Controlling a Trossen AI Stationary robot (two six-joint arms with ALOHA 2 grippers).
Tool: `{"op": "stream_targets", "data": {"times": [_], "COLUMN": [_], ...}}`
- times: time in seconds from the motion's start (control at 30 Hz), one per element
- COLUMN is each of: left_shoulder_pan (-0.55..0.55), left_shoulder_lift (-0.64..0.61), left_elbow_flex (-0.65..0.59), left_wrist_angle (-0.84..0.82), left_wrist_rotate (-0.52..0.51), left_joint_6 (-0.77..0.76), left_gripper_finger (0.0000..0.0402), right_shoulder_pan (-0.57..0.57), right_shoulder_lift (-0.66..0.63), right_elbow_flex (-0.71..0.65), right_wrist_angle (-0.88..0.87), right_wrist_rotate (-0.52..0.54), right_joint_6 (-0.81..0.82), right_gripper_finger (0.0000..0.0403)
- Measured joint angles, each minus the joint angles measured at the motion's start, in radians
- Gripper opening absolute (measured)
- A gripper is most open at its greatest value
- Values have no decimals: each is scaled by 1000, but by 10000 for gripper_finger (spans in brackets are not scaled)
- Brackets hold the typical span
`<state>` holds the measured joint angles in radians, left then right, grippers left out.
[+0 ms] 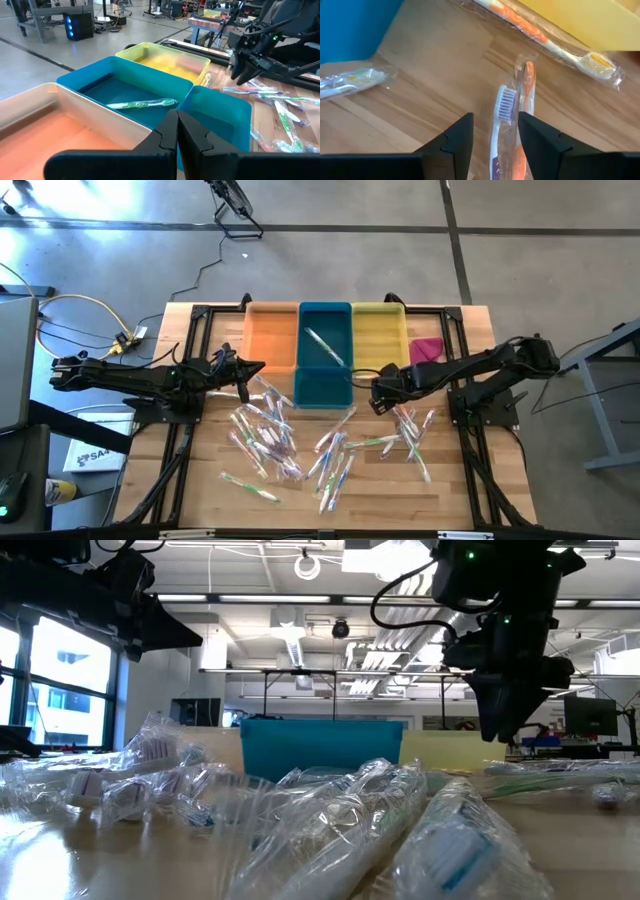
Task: Pick & Place Toothbrushes
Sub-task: Put the violet toothbrush into the yellow bin
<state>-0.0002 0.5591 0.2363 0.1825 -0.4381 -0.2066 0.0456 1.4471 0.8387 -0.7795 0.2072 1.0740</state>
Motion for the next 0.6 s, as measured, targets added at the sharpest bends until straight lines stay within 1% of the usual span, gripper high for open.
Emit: {"op": "stream_targets", "data": {"times": [0.3, 0.6], "left_shoulder_pan": [0, 0], "left_shoulder_lift": [0, 0], "left_elbow_flex": [0, 0], "left_wrist_angle": [0, 0], "left_wrist_rotate": [0, 0], "left_joint_6": [0, 0], "left_gripper_finger": [0, 0], "right_shoulder_pan": [0, 0], "right_shoulder_lift": [10, 97], "right_elbow_flex": [0, 0], "right_wrist_angle": [4, 2], "right_wrist_rotate": [22, 22], "right_joint_6": [-2, -5], "right_gripper_finger": [124, 122]}}
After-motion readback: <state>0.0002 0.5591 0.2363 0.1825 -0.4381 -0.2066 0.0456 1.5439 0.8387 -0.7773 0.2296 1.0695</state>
